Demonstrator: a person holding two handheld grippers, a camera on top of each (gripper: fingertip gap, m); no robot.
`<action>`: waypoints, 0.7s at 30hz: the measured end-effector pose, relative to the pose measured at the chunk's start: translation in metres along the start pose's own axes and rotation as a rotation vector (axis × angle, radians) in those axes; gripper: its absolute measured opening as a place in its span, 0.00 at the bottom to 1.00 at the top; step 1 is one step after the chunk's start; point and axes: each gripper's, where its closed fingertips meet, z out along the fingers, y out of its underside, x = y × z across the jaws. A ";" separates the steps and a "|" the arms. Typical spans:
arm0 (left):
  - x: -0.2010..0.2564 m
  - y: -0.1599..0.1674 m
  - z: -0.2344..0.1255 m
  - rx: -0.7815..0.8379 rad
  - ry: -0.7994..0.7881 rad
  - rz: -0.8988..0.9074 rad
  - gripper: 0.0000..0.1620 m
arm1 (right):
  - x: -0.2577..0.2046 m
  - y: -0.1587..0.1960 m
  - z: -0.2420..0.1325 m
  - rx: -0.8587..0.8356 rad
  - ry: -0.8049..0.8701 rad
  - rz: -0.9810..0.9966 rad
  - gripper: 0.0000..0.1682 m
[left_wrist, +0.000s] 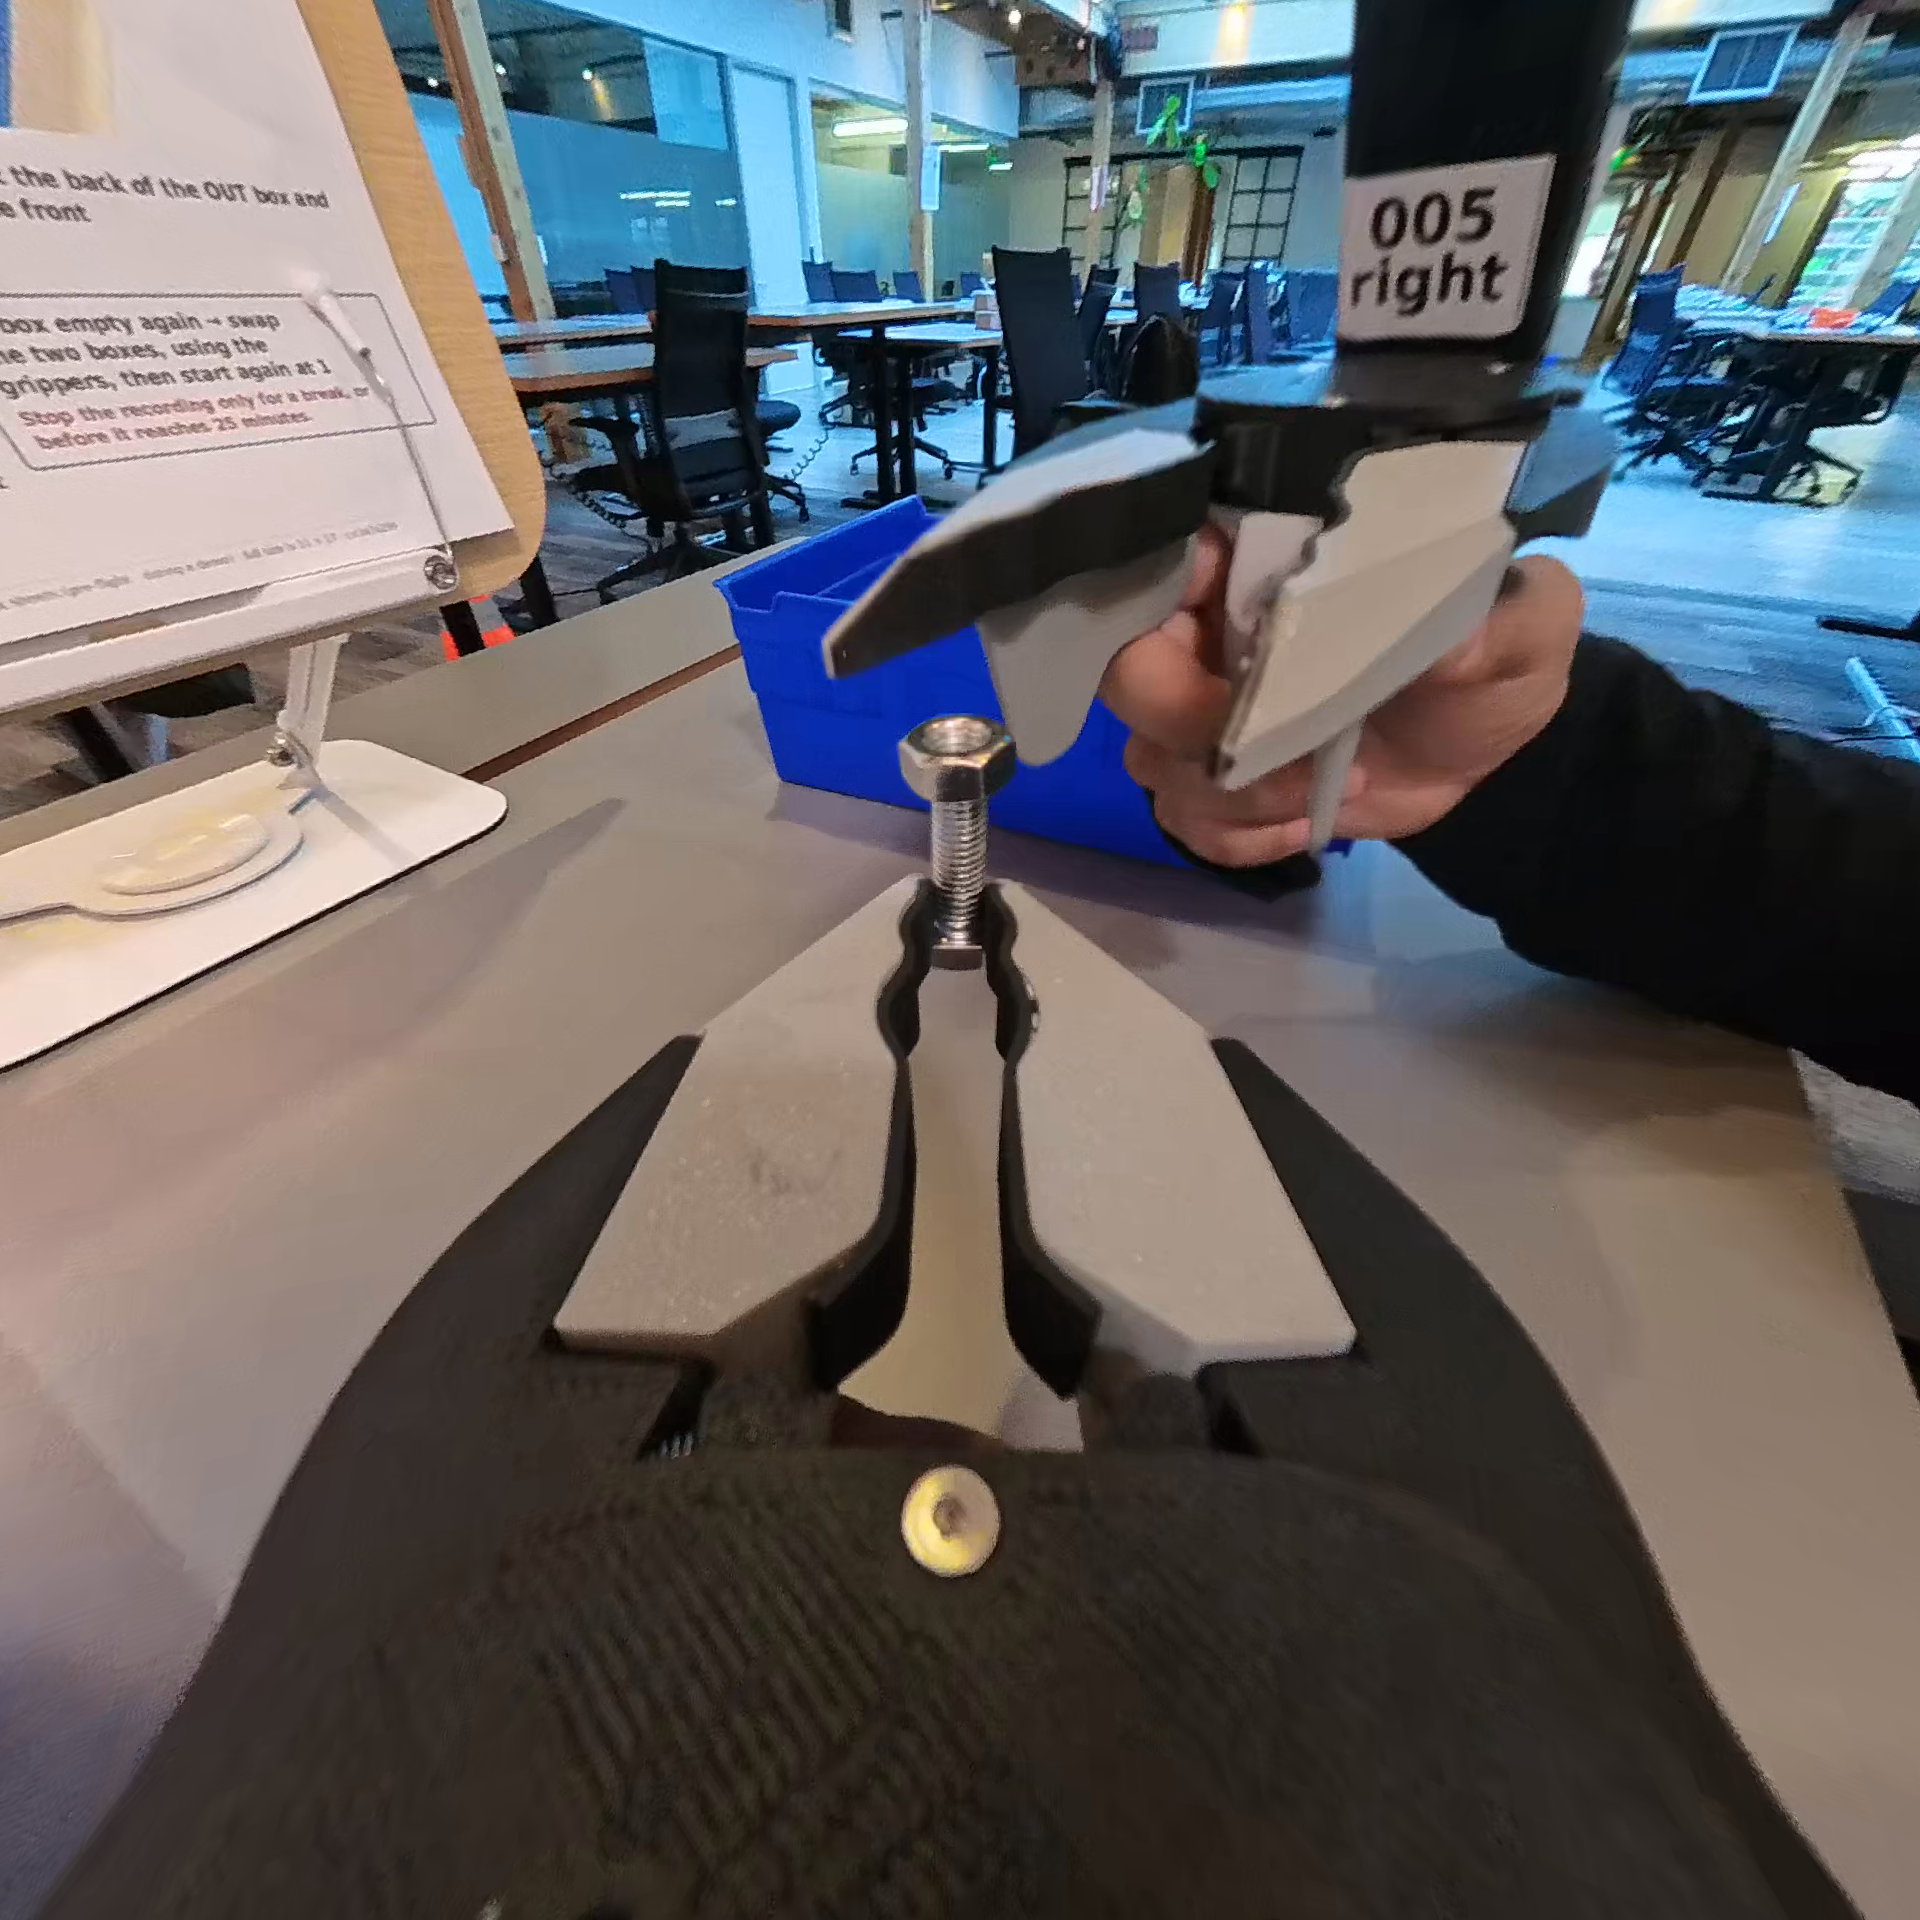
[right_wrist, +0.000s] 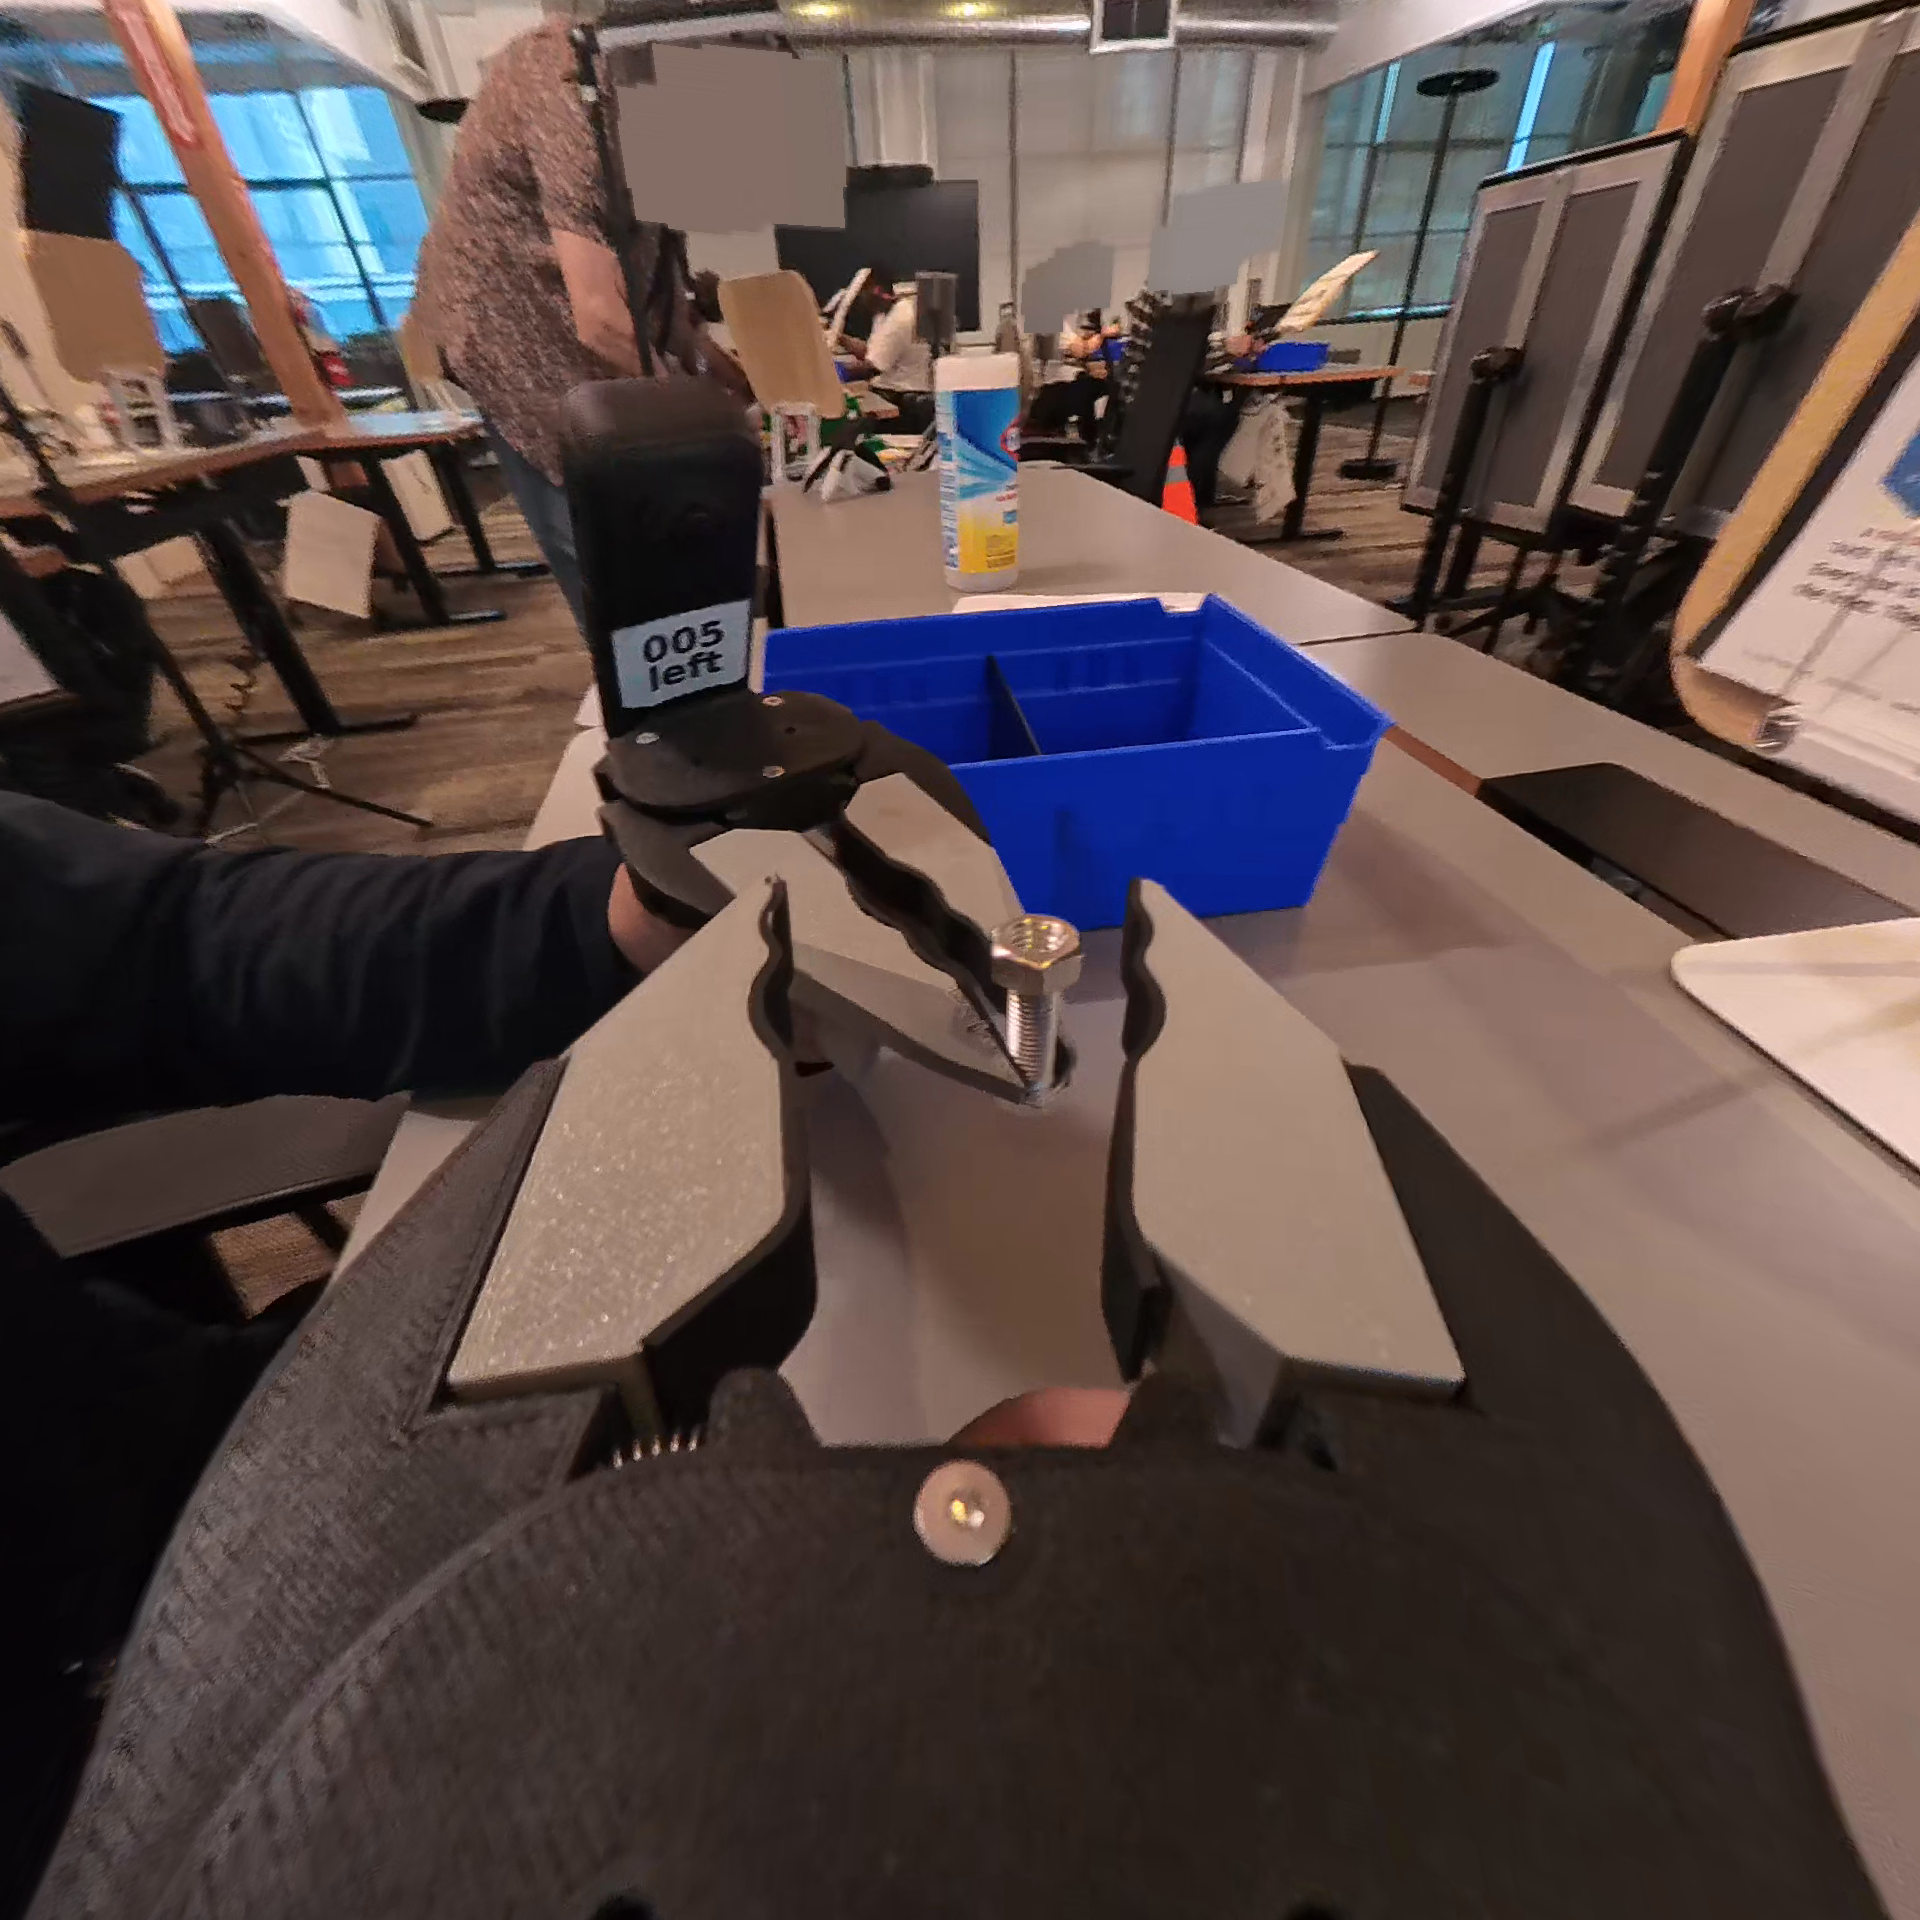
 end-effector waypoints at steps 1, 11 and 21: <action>0.001 -0.001 0.000 0.004 0.007 -0.004 0.04 | -0.004 0.002 0.002 -0.007 -0.021 0.006 0.37; 0.011 -0.003 0.001 0.006 0.040 0.014 0.04 | -0.010 0.005 0.004 -0.023 -0.028 -0.031 0.34; 0.007 -0.007 -0.002 0.018 0.011 0.009 0.04 | -0.009 0.005 -0.001 -0.030 -0.039 -0.034 0.30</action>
